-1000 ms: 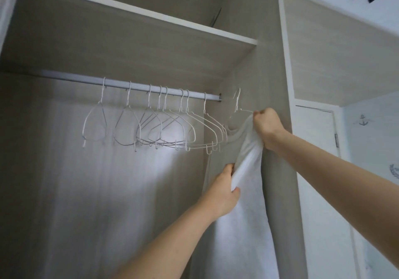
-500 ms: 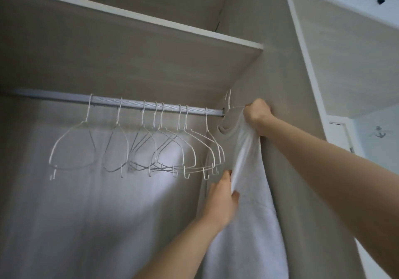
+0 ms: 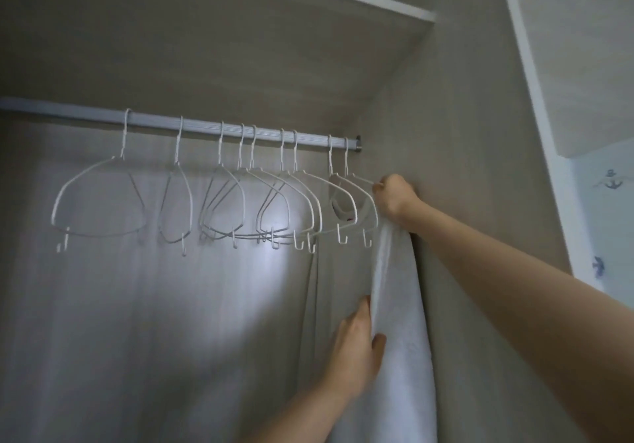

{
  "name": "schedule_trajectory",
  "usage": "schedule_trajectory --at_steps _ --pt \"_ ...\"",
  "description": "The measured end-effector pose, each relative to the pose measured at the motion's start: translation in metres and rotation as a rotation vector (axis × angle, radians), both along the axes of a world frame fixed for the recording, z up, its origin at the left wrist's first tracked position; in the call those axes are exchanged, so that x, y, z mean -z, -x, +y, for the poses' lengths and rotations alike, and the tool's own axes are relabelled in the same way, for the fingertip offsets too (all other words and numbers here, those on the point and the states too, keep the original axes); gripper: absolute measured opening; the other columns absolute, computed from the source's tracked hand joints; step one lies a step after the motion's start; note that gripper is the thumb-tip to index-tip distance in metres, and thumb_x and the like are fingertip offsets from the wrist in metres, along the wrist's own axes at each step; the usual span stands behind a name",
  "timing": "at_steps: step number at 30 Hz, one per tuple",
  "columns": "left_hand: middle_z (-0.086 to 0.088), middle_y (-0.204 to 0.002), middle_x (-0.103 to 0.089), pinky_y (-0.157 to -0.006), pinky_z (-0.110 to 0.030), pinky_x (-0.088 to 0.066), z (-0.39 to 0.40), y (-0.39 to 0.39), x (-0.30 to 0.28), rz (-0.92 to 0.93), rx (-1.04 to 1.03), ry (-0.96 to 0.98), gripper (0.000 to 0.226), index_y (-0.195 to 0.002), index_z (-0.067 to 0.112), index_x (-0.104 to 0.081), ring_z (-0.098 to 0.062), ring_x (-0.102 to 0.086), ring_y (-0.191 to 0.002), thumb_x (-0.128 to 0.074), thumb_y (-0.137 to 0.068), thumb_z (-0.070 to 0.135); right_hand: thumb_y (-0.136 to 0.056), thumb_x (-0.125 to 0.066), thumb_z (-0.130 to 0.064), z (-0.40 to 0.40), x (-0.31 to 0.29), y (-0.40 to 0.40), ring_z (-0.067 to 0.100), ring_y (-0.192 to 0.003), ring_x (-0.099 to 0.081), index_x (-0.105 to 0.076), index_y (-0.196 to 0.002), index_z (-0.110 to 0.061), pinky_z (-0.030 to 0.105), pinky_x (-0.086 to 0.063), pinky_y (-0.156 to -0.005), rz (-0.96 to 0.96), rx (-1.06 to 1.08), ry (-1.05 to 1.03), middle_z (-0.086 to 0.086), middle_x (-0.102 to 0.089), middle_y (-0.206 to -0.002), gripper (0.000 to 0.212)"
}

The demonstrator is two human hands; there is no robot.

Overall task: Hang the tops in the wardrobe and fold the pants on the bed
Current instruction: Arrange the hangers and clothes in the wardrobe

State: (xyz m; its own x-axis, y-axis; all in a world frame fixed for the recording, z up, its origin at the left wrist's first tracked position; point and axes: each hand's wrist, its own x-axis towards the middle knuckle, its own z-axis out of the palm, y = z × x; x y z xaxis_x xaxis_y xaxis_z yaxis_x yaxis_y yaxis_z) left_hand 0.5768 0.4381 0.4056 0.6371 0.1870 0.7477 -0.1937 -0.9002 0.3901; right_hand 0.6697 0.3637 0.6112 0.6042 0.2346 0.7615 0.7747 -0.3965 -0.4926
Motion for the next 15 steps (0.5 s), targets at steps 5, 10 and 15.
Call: schedule_trajectory --at_steps 5,10,15 --pt "-0.012 -0.135 -0.054 -0.097 -0.037 -0.045 -0.006 0.009 0.014 0.011 -0.036 -0.001 0.06 -0.146 0.012 -0.029 -0.03 -0.053 -0.123 -0.057 -0.093 0.014 -0.096 -0.049 -0.018 -0.018 0.027 0.019 0.041 -0.11 -0.055 -0.044 -0.129 -0.002 0.034 -0.043 -0.086 -0.084 -0.024 -0.055 0.025 -0.057 -0.122 0.036" --pt "-0.01 -0.143 -0.047 -0.103 -0.035 -0.04 -0.025 0.034 0.034 -0.005 -0.061 -0.01 0.067 -0.15 0.013 -0.025 -0.029 -0.047 -0.129 -0.055 -0.091 0.004 -0.094 -0.048 -0.012 -0.042 0.068 0.051 0.045 -0.113 -0.049 -0.03 -0.139 -0.007 0.041 -0.041 -0.09 -0.242 -0.04 0.146 0.027 -0.05 -0.126 0.049" --pt "-0.005 -0.151 -0.04 -0.11 -0.027 -0.033 -0.045 0.063 0.057 -0.037 -0.04 0.075 0.072 -0.154 0.018 -0.02 -0.022 -0.042 -0.136 -0.044 -0.091 -0.007 -0.093 -0.045 -0.009 -0.069 0.106 0.084 0.047 -0.115 -0.046 -0.031 -0.138 -0.003 0.045 -0.04 -0.096 -0.273 -0.034 0.291 0.025 -0.042 -0.131 0.048"
